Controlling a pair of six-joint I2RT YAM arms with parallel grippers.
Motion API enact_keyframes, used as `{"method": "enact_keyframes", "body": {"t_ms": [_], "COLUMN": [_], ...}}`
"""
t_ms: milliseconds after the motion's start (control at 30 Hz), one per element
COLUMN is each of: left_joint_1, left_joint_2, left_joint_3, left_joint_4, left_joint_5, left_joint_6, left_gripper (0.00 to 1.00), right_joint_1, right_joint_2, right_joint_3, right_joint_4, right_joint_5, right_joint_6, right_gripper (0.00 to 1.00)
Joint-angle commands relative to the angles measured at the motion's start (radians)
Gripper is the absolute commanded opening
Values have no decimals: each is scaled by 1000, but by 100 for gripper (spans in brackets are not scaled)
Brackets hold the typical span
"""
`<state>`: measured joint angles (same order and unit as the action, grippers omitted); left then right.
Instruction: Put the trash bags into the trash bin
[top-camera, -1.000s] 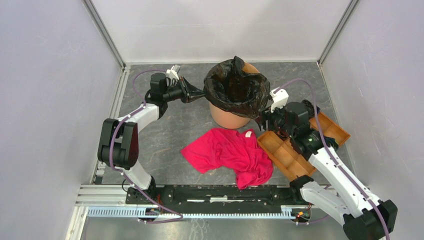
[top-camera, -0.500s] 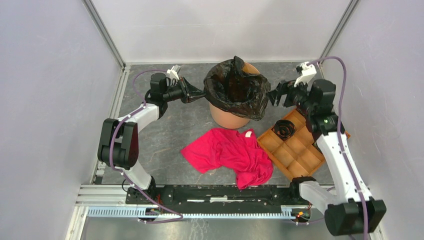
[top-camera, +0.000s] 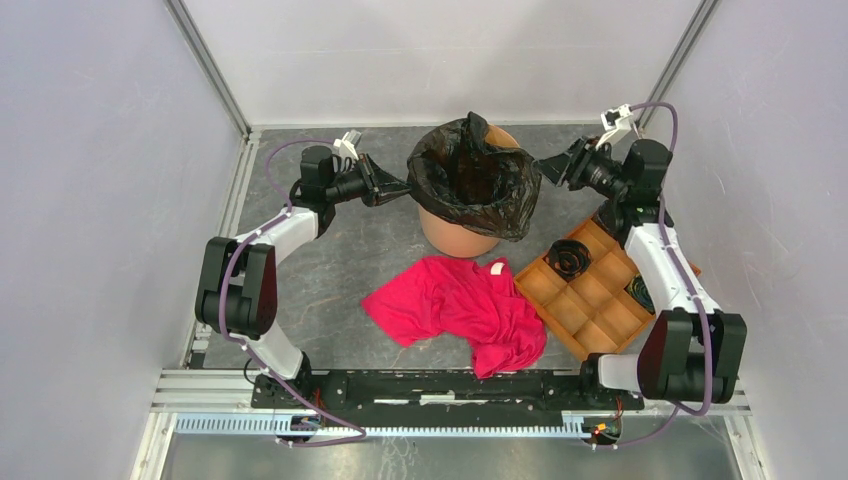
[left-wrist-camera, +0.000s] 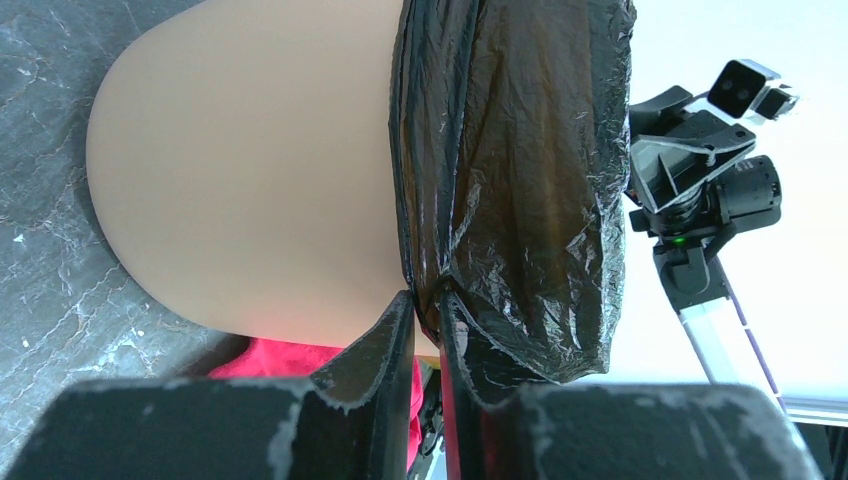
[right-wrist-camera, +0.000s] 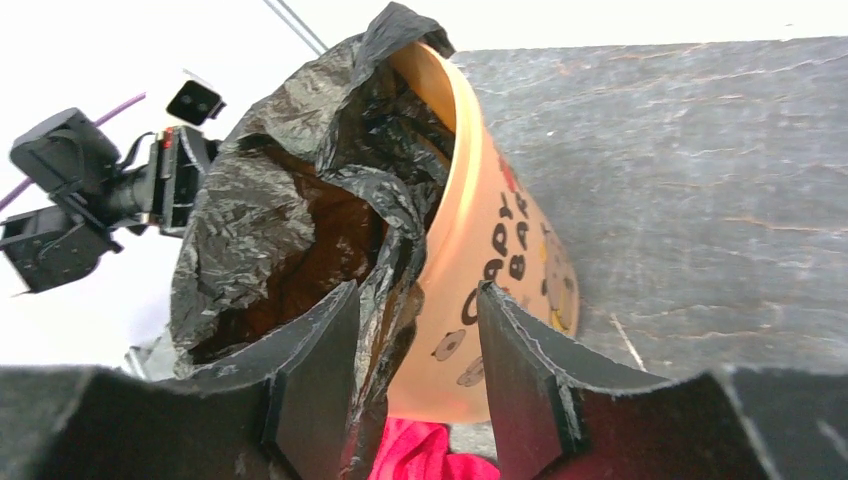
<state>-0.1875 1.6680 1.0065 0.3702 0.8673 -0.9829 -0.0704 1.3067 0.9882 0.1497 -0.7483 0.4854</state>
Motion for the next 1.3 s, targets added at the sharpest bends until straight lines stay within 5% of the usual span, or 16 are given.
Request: {"method": "enact_keyframes", "body": {"t_ms": [0,100,267,400,733,833,1100,1267], "left_joint_1": [-4,-4,-4,-4,-5,-6,-9,-9], "left_joint_2": [-17,-15,-13,-10,-7,-7,-7,-5], "left_joint_3": [-1,-2,0,1,0,0,0,1], "left_joint_4": [38,38,39,38,38,39,38,38], "left_joint_5": [23,24,25,26,25,26,26,27], "left_joint_6": [-40,-40,-39,-37,-37,-37,-37,-38], "left_gripper": [21,21,21,21,18,17,17,17], "right_joint_1": [-3,-3,-9,-13,-9,-9,-10,-8], "right_joint_2": [15,23,32,50,70,74,28,28], "right_joint_3": [-57,-79,-91,-49,-102,-82,122,199], "right_joint_4": [214,230,224,35,-30,-80,-356,-304], "right_joint_5": [-93,-98,-44,72,87,91,351,300], "right_joint_6": [122,123,101,-11,-82,-128,-347,-359], "right_gripper": [53,53,20,4,1,6,48,66]}}
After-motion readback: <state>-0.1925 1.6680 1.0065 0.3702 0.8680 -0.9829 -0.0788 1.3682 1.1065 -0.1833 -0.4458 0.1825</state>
